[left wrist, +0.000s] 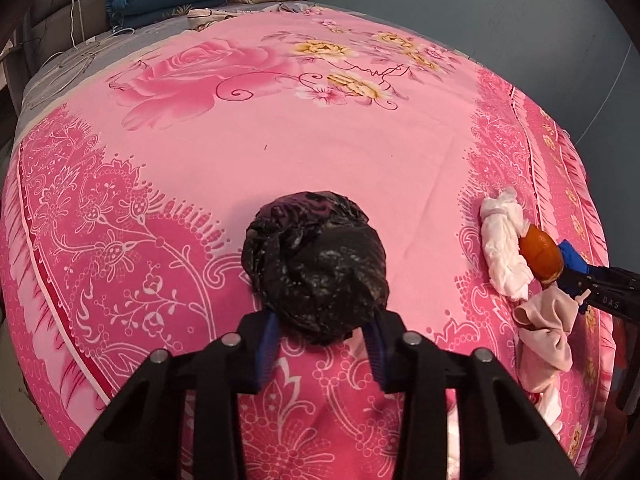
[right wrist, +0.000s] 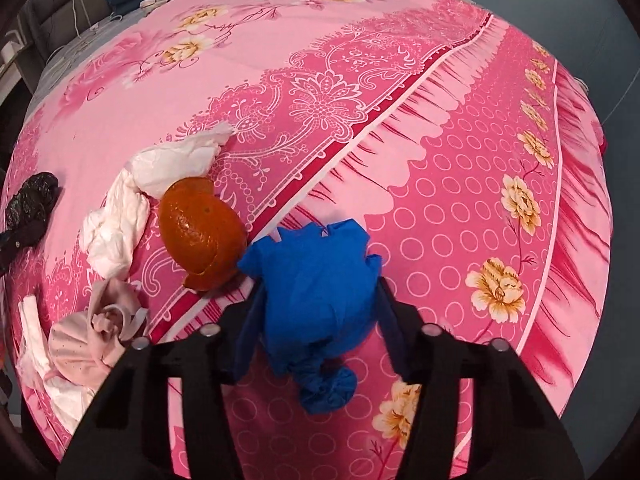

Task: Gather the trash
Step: 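Grasp the black plastic bag with the left tool while the right tool grasps the blue cloth, then carry the black bag and blue cloth over the bin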

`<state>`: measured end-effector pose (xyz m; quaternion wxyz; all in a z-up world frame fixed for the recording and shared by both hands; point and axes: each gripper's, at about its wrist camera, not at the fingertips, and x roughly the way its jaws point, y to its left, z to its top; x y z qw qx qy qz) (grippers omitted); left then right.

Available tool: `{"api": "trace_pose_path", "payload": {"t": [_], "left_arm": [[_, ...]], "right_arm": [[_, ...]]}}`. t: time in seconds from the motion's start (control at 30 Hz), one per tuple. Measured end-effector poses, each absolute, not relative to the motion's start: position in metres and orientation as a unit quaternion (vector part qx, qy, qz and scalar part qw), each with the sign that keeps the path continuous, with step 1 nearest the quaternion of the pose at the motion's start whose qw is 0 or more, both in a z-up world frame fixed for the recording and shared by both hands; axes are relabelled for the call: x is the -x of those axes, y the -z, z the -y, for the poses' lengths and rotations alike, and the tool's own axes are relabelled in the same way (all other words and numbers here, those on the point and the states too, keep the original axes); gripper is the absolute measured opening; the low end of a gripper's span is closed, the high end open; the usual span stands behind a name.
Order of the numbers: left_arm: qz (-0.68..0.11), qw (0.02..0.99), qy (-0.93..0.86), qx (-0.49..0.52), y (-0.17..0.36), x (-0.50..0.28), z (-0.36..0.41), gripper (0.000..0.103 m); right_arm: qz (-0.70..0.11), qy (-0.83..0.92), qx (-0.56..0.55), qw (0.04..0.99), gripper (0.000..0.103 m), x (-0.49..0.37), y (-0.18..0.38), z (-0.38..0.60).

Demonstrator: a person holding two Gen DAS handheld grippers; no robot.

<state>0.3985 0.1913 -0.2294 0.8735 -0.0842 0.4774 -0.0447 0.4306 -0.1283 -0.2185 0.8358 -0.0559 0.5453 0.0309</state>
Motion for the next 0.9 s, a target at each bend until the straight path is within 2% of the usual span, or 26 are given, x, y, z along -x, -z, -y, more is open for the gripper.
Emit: {"api": "trace_pose_path", "payload": {"t": [0.13, 0.23, 0.9], "left_arm": [[-0.469, 0.877, 0.044, 0.094, 0.224, -0.393, -0.196, 0.029], [-0.463, 0.879, 0.046, 0.104, 0.219, -0.387, -0.2, 0.029], [-0.43, 0.892, 0.08, 0.115, 0.161, -0.296, -0.186, 0.029]], "right_arm": [[-0.539, -0.034, 0.057, 0.84, 0.026, -0.428, 0.213, 0.124], [-0.527, -0.038, 0.064, 0.846, 0.023, -0.421, 0.206, 0.121], [-0.49, -0.07, 0.007, 0.869, 0.021, -0.323, 0.118, 0.129]]}}
